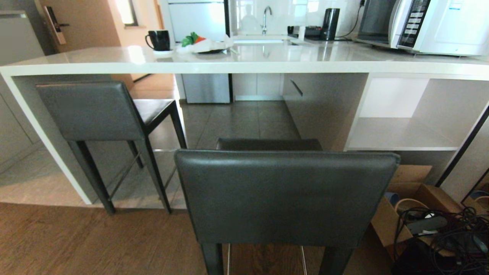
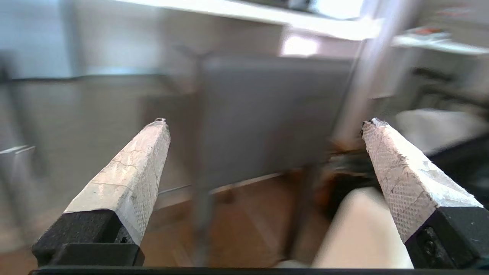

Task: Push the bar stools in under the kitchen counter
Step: Pull the gray chair out from under the dining table

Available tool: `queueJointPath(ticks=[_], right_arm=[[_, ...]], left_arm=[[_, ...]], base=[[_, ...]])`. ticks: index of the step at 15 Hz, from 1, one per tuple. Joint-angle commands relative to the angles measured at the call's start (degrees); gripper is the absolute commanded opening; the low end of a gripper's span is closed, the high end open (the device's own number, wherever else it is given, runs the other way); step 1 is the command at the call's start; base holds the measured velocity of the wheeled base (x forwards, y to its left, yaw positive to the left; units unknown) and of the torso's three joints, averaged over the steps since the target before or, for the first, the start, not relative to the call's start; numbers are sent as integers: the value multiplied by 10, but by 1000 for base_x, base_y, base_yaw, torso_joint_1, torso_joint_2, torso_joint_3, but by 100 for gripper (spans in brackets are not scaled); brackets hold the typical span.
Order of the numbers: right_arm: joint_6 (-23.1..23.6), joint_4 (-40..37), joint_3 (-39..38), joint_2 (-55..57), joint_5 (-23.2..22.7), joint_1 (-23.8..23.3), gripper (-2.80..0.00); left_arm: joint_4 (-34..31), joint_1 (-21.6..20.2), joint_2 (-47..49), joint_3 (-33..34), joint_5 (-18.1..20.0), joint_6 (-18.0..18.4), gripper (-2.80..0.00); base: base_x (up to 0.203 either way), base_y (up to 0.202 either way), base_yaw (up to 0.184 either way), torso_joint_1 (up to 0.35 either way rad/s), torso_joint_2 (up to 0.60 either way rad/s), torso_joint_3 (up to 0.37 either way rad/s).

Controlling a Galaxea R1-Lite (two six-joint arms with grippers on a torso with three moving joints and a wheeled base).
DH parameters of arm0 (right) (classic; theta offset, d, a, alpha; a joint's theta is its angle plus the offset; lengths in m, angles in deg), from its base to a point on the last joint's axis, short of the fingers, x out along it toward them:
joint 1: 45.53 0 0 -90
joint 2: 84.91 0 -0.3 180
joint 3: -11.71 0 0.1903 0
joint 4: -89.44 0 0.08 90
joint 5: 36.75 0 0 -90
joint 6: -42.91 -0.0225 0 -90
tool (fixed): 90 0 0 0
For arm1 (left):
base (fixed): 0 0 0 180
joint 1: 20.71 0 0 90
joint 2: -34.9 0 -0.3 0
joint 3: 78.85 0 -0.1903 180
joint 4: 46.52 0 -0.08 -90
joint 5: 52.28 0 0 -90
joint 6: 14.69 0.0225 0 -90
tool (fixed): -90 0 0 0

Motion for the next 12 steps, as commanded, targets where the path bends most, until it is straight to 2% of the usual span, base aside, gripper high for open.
queueJointPath(ticks=[1,3,6,7,8,11,12], right_arm=[[0,5,-36,-23,-4,-2,0],[14,4,-61,-23,-4,-2,0],[27,6,-89,-25,-2,-2,0],[49,6,-96,-25,0,-2,0],[92,6,-112,-25,1,-2,0],[264,3,-168,-25,16,-2,0],[290,-2,-174,-25,40,-2,0]], left_arm=[[12,1,-12,53,-49,36,0],[58,0,-13,88,-82,44,0],[69,0,-13,104,-91,44,0],[70,0,-13,109,-97,45,0],[72,0,-13,119,-100,47,0],[82,0,-13,130,-103,52,0],[82,0,-13,132,-111,52,0]], base=[[0,0,0,0,0,0],[0,0,0,0,0,0],[0,0,0,0,0,0],[0,0,0,0,0,0],[0,0,0,0,0,0],[0,0,0,0,0,0],[0,0,0,0,0,0]])
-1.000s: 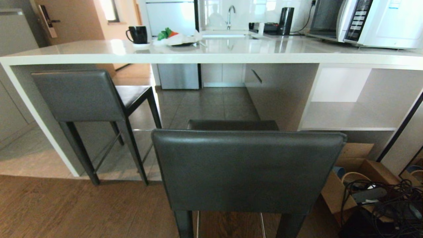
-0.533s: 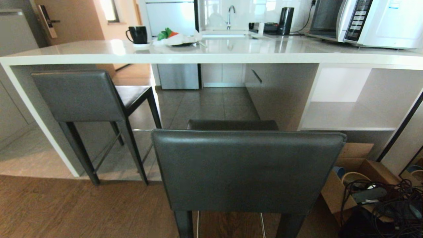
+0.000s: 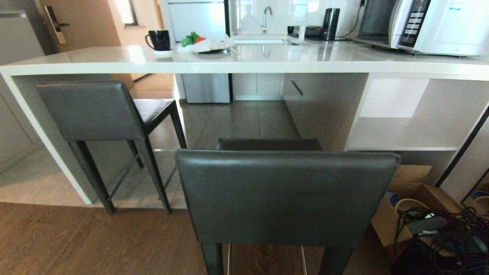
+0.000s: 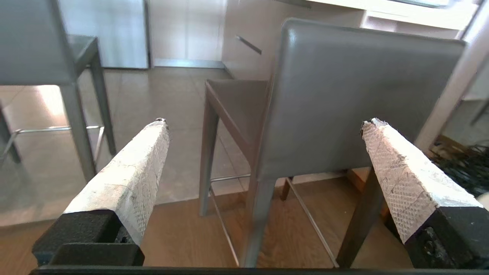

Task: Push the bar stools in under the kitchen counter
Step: Pull the gray chair out from under the dining table

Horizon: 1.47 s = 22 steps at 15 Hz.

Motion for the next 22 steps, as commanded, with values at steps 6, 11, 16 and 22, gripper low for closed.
queueJointPath(ticks=[6,11,16,22], right_arm=[[310,-206,-20,3,184,0,0],[501,-533,24,-34,346,0,0],[615,-694,26,-41,507,1,0],[670,-691,-79,-41,775,1,0]], left_arm=[[1,0,1,9,-5,1,0],[0,0,1,23,-27,48,0],[1,0,1,64,-71,84,0],[2,0,1,90,-80,85,0]], base=[[0,0,0,0,0,0],[0,0,0,0,0,0],[0,0,0,0,0,0],[0,0,0,0,0,0]])
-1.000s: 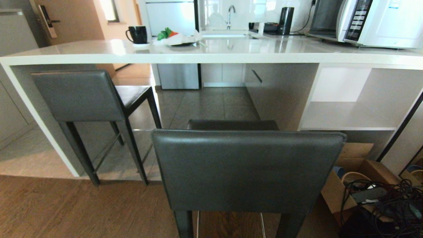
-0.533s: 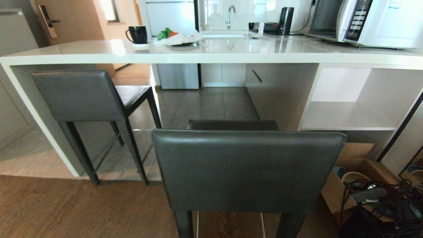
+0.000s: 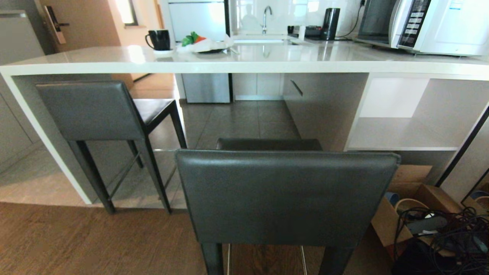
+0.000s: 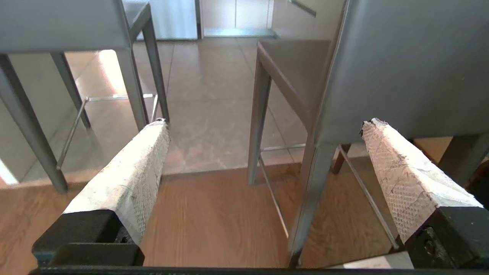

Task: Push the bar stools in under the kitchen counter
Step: Pull the gray chair out from under the dining table

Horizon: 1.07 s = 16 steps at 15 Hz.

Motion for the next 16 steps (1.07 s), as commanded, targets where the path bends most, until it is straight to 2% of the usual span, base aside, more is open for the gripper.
queueJointPath(ticks=[1,2,3,7,9,10,11,13,16], right_arm=[[6,13,-38,0,67,0,0],[15,16,-48,0,66,0,0],[31,19,-64,0,67,0,0],[85,68,-106,0,45,0,0],[71,68,-106,0,47,0,0],[59,69,-106,0,48,0,0],[59,69,-106,0,48,0,0],[59,69,-106,0,48,0,0],[55,70,-106,0,48,0,0]], left_arm=[[-1,0,1,21,-27,1,0],[-1,0,1,31,-67,10,0],[-1,0,1,41,-87,21,0],[-1,0,1,41,-88,24,0],[-1,0,1,45,-111,33,0],[1,0,1,54,-142,36,0],[4,-1,1,55,-136,42,0],[-5,-1,1,55,-132,79,0],[-7,0,1,55,-125,70,0]], base=[[0,0,0,0,0,0],[0,0,0,0,0,0],[0,0,0,0,0,0],[0,0,0,0,0,0],[0,0,0,0,0,0],[0,0,0,0,0,0],[0,0,0,0,0,0],[0,0,0,0,0,0],[0,0,0,0,0,0]])
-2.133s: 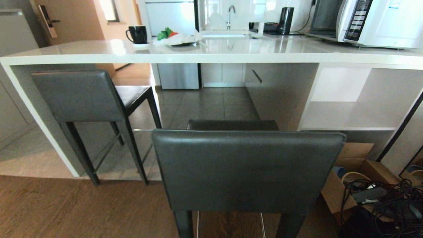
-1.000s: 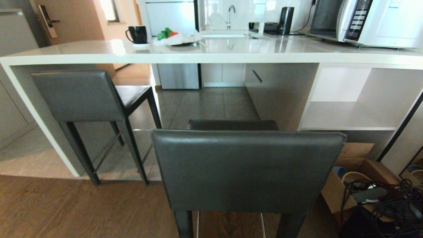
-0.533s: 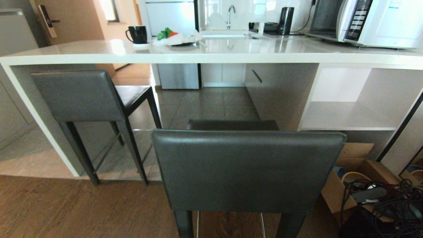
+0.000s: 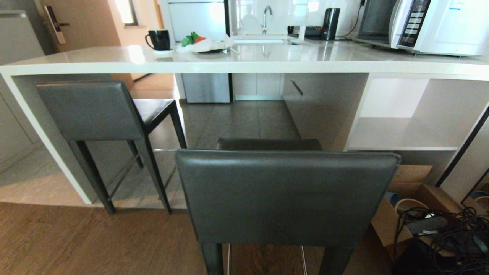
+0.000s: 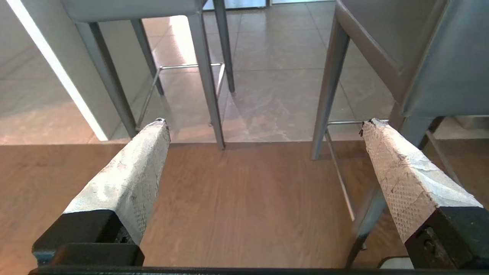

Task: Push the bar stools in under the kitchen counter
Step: Pull the gray chair out from under the dining table

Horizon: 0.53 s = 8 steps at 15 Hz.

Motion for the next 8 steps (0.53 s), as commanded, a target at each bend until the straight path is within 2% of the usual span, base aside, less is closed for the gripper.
queueJointPath(ticks=[1,4,8], right_arm=[[-10,1,0,0,0,0,0],[-12,1,0,0,1,0,0],[-12,2,0,0,1,0,0]], left_arm=[[-2,0,1,1,-1,-2,0],[0,0,1,2,-2,-3,0],[1,1,1,2,-7,-36,0]], base=[[0,0,0,0,0,0],[0,0,0,0,0,0],[0,0,0,0,0,0]])
